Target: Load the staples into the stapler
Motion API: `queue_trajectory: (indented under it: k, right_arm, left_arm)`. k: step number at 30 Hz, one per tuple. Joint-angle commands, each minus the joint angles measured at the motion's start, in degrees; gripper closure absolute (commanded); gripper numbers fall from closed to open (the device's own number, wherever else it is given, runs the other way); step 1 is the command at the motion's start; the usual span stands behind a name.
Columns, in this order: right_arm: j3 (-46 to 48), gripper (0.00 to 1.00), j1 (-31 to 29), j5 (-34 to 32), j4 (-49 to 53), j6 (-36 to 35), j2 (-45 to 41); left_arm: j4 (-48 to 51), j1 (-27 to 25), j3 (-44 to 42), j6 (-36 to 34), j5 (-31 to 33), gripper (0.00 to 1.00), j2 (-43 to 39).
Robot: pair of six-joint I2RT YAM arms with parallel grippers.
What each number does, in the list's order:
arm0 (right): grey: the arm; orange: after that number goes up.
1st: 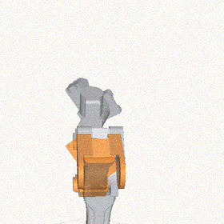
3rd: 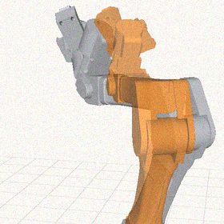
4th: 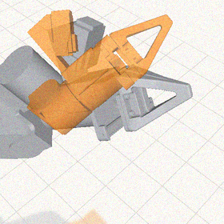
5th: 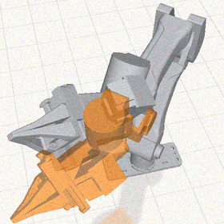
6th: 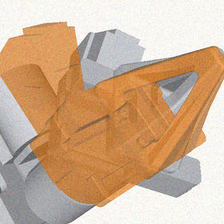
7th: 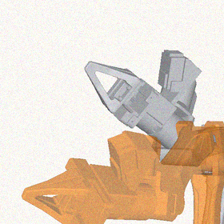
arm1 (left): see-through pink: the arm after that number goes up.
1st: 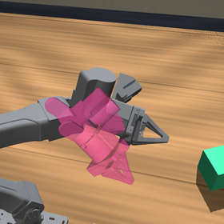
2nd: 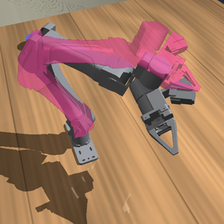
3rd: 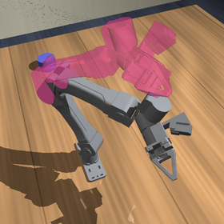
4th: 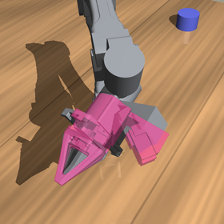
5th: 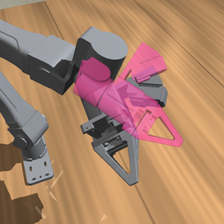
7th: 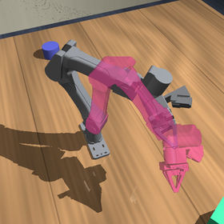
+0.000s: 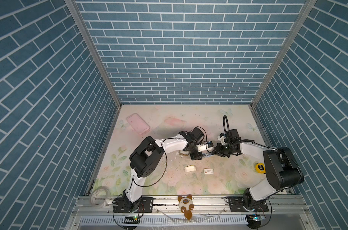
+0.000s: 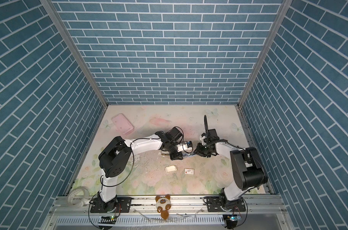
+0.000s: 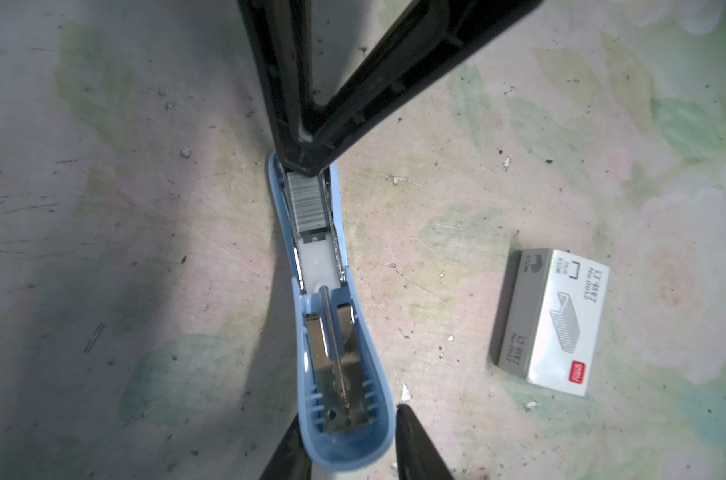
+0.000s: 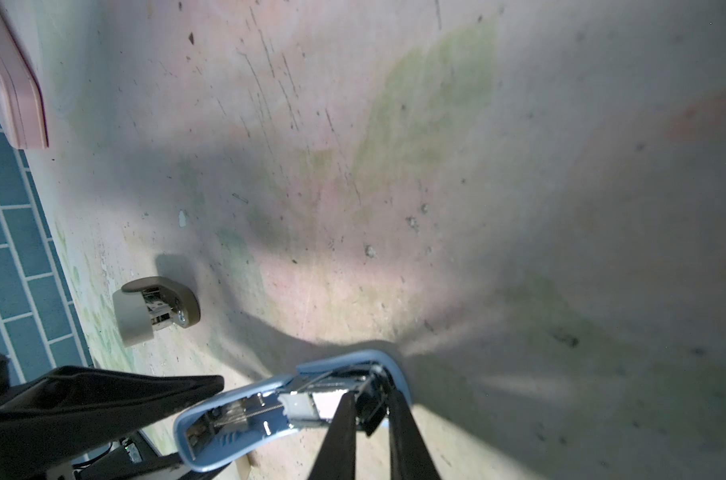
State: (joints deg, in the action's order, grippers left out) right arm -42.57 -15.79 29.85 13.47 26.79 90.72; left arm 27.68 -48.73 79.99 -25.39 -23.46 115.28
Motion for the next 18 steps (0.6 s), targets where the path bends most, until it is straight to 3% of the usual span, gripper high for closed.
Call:
queue_trajectory:
  k: [1,18]
  right_arm:
    - [1.3,0.84,0.1,-0.8,2.3,0.9,-0.2]
    - [2.5,0.84,0.0,-0.1,1.9,1.8,-0.2]
  left_arm:
    - [0.3,-0.4,0.5,-0.2,-1.0,0.70,-0.5]
    - [0.0,-0.4,2.6,1.3,-1.8,0.74,-0.6]
